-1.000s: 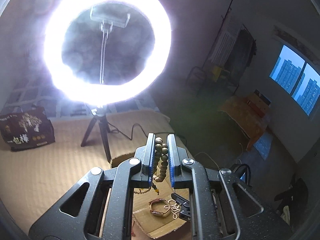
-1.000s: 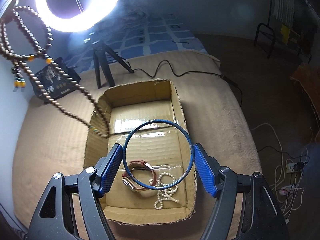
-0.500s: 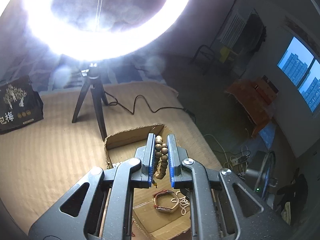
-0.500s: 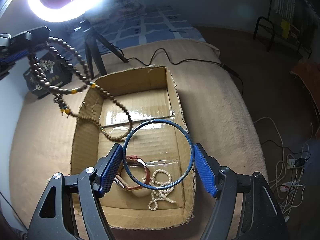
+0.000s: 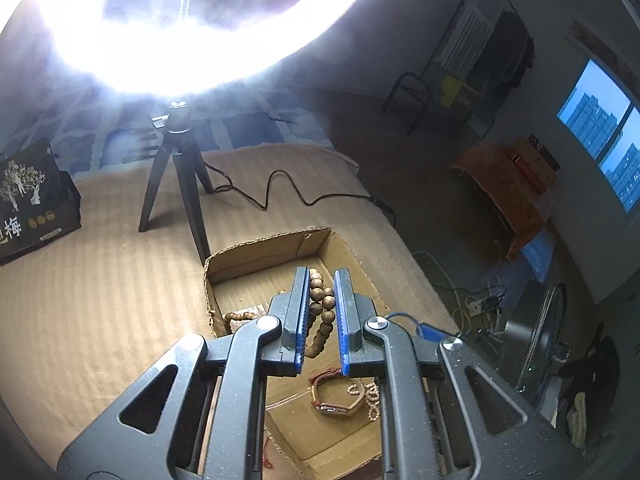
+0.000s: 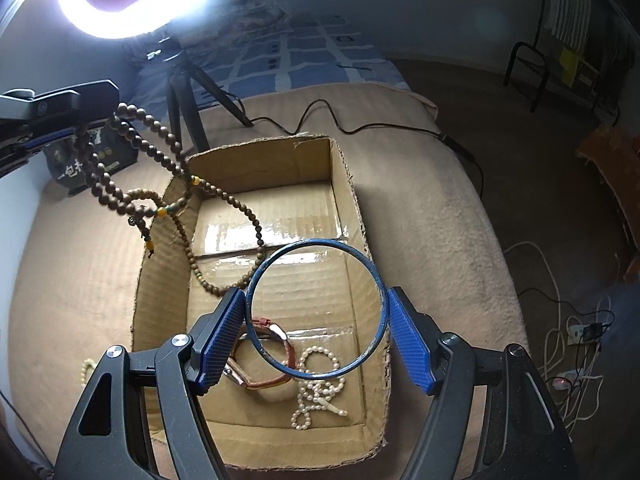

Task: Organize jewelry
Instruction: 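Lift and carry the bead strand and blue bangle over the cardboard box, then open both grippers to drop the beads and bangle into the box, then withdraw both tools toward the cream bracelet and green pendant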

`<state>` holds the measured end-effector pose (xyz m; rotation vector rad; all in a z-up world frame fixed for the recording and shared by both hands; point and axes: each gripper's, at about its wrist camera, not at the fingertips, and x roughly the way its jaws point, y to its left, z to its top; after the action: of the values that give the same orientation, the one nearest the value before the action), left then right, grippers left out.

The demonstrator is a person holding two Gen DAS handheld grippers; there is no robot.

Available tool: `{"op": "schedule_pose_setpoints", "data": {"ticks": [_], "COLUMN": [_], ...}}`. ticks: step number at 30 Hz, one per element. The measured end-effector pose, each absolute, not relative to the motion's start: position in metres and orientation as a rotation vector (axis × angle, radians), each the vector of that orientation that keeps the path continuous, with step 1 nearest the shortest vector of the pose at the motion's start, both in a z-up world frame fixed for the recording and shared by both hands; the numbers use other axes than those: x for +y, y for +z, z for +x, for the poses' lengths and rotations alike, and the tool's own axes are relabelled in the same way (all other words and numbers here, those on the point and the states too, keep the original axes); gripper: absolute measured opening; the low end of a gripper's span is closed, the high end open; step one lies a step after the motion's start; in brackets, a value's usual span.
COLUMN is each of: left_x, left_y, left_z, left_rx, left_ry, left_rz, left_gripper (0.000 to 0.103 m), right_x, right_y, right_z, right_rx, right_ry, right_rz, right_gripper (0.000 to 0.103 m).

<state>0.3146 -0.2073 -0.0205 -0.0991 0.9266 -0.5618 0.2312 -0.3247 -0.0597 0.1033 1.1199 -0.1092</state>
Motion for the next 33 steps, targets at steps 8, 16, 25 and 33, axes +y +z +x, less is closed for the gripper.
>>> {"op": "schedule_pose_setpoints", "data": {"ticks": [8, 16, 25, 33], "left_x": [-0.205, -0.192, -0.164, -0.111], "left_y": [-0.02, -0.018, -0.009, -0.012], "left_z": [0.311, 0.305, 0.286, 0.256], "left_rx": [0.924, 0.916, 0.87, 0.85], "left_ry": [-0.552, -0.533, -0.492, -0.445], "left_rz": [-0.103, -0.1, -0.077, -0.062], "left_gripper": [0.039, 0.039, 0.039, 0.039], "right_x": [-0.326, -0.325, -0.313, -0.279], "right_y": [-0.056, -0.054, -0.038, -0.016], "right_z": [0.232, 0.23, 0.22, 0.204], "right_rx": [1.093, 1.091, 1.055, 0.965], "right_ry": [-0.094, -0.089, -0.064, 0.035], "right_rz": [0.111, 0.123, 0.115, 0.023], "right_gripper": [0.08, 0.08, 0.08, 0.08]}}
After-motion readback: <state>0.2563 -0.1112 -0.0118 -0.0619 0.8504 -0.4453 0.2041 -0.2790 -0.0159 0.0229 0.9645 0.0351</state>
